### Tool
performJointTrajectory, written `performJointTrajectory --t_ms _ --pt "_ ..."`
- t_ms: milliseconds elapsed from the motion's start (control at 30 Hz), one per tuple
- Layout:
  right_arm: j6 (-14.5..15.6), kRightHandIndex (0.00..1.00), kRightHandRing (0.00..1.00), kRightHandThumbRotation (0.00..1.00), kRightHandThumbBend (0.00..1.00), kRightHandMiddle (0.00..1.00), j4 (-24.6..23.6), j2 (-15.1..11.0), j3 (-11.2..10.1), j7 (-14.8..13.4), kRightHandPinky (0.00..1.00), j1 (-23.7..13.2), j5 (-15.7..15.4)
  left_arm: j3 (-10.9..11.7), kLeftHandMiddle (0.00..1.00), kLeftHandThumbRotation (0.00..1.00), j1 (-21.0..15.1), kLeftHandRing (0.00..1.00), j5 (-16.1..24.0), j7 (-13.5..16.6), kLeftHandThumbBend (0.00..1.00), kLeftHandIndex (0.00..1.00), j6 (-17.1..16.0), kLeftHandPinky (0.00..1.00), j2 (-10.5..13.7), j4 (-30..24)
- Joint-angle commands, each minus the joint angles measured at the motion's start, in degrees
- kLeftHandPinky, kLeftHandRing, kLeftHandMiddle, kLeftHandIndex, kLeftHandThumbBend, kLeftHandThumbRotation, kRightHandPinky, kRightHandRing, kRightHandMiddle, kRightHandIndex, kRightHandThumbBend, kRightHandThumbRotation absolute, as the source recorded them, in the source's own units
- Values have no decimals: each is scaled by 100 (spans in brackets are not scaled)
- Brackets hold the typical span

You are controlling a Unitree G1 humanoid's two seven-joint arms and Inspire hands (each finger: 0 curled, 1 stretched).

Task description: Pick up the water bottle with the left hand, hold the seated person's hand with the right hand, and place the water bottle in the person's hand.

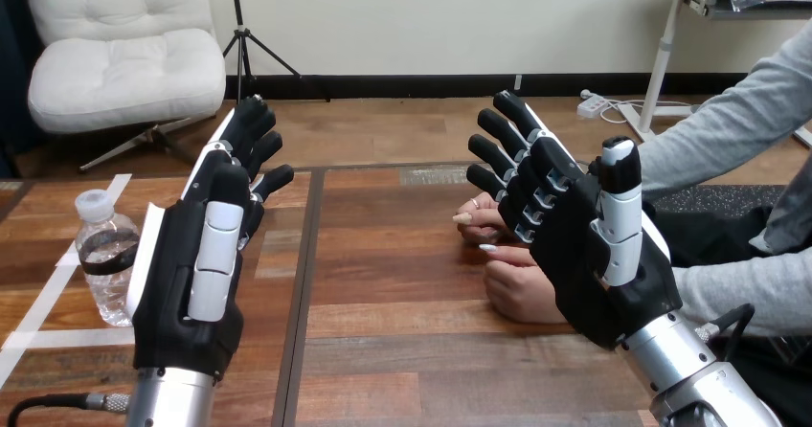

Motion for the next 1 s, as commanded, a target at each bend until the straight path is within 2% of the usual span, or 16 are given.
performJointTrajectory --t_ms 0,367,467,967 --pt "-255 100 100 100 90 100 -66 175 -64 -38 100 -140 -82 -20 92 93 -226 91 18 3 72 90 -57 85 9 -212" --pt "-733 100 100 100 93 100 361 373 -56 19 100 -175 -299 -18 92 95 -235 92 -21 -4 71 90 -58 85 -5 -193" --pt "-815 99 100 100 94 100 446 412 -57 21 100 -181 -340 -19 91 98 -233 91 -52 2 72 90 -72 85 -31 -188" --pt "-1011 99 100 100 95 100 696 478 -74 136 100 -215 -429 33 91 100 -258 90 -180 8 82 89 -173 85 -54 -152"
